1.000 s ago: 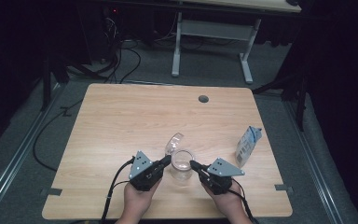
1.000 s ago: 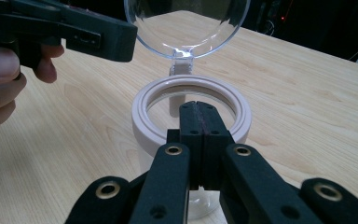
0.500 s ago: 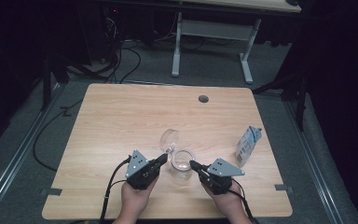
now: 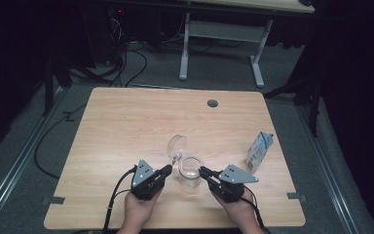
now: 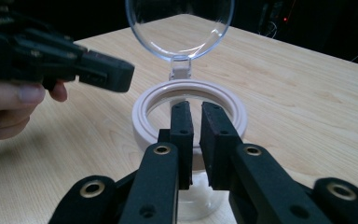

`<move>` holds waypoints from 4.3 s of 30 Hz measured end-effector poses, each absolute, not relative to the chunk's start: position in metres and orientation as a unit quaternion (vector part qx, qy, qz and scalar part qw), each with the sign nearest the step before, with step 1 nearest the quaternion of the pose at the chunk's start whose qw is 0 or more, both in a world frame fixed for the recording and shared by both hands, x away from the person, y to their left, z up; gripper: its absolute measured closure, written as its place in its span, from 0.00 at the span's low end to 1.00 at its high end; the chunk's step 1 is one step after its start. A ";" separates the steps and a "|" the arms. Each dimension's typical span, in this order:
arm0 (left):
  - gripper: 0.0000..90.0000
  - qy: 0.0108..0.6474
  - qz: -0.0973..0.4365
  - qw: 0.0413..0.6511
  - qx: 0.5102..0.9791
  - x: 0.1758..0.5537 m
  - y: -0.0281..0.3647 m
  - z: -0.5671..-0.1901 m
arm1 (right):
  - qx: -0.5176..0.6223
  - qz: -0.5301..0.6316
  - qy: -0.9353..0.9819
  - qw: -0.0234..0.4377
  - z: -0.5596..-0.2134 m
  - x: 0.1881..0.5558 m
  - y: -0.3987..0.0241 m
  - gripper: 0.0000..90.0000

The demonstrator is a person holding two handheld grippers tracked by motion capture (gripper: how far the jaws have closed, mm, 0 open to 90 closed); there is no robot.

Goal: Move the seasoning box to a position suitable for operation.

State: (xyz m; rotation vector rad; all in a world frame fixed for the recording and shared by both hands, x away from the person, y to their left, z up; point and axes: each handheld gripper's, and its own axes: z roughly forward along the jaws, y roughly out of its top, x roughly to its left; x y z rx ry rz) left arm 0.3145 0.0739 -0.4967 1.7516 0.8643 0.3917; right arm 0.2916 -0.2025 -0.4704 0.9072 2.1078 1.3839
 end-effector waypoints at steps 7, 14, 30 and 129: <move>0.87 0.381 0.158 0.505 0.758 0.313 0.094 -0.514 | 0.353 0.499 0.757 0.231 -0.472 0.297 -0.217 0.86; 0.76 0.363 0.186 0.474 0.780 0.310 0.100 -0.523 | 0.382 0.481 0.754 0.234 -0.483 0.302 -0.224 0.86; 0.65 0.373 0.172 0.476 0.777 0.312 0.102 -0.525 | 0.407 0.434 0.762 0.255 -0.511 0.295 -0.241 0.81; 0.59 0.390 0.158 0.500 0.757 0.307 0.118 -0.524 | 0.530 0.400 0.654 0.361 -0.494 0.298 -0.365 0.75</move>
